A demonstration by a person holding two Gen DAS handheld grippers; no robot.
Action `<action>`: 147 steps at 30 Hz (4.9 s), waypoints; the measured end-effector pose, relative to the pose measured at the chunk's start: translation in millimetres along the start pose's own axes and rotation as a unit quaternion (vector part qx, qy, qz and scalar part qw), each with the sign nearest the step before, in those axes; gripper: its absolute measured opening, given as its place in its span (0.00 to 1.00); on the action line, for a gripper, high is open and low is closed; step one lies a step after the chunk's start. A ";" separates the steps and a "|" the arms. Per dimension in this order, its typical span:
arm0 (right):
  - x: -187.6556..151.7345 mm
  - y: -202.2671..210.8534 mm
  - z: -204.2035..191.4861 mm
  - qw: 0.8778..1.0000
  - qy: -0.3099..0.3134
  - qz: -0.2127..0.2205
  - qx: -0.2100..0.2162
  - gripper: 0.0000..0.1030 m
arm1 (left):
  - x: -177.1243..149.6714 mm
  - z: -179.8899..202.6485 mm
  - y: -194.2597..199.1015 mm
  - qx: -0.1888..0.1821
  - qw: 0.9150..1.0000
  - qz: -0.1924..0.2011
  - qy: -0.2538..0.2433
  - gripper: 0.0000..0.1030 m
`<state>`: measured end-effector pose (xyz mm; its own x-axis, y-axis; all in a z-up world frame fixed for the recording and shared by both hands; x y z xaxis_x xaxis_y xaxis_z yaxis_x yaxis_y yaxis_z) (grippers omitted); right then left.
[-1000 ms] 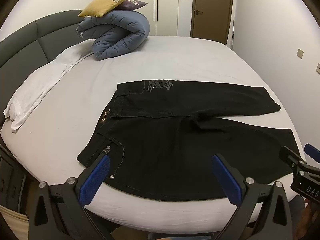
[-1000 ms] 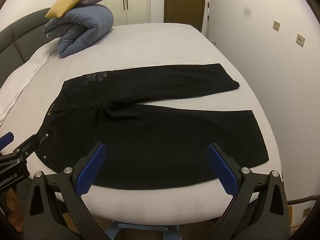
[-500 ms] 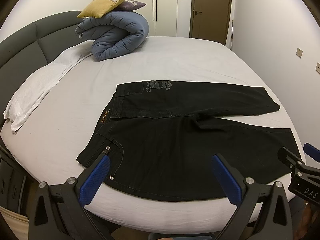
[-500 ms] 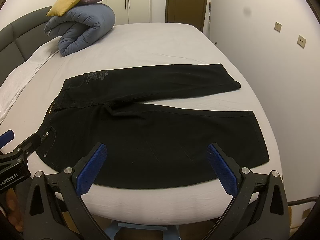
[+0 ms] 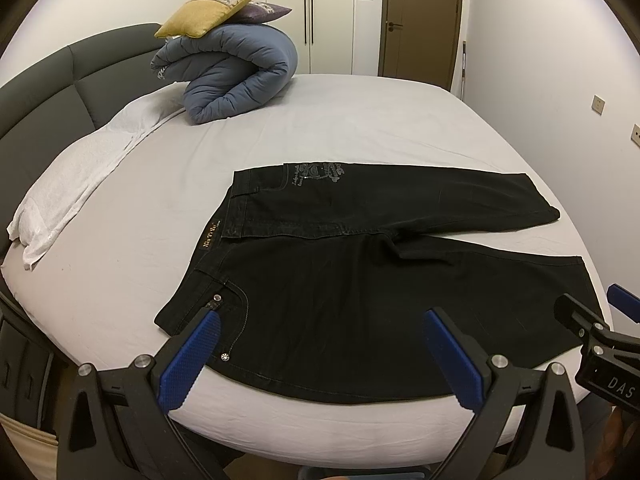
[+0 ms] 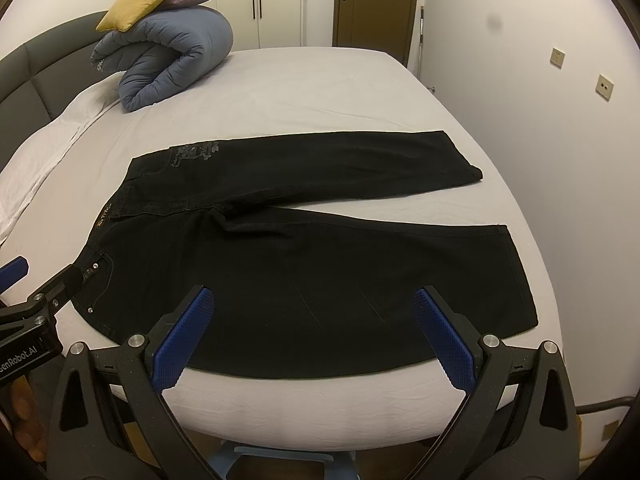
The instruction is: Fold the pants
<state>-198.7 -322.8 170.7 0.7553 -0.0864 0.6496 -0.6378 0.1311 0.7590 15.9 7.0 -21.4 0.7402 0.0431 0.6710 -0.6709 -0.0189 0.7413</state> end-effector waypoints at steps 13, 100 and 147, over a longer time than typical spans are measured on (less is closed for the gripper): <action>0.2 0.5 -1.8 1.000 0.001 0.000 -0.001 0.99 | 0.6 -0.2 0.4 0.001 1.000 0.000 0.000 1.00; 180.3 -289.4 33.3 0.945 0.197 -0.084 0.246 0.57 | 227.7 -78.9 -435.2 -0.071 0.929 -0.244 -0.269 0.78; 245.1 -313.7 -113.4 0.926 0.280 -0.084 0.237 0.02 | 172.6 -96.5 -250.6 -0.093 0.960 -0.035 -0.264 0.08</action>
<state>203.6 -273.2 86.9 0.7248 0.4779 0.4963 -0.3980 -0.2976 0.8678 307.5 115.5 -92.8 0.6704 -0.4747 0.5703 -0.5792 0.1455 0.8021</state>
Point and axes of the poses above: each gripper's, at about its wrist camera, not at the fingertips, and y roughly against the way its jaws point, z to its right, x to its top, the point moved 2 cm from there along -y, roughly the way its jaws point, and after that the axes turned 1 degree about y, right-handed, at the moved point
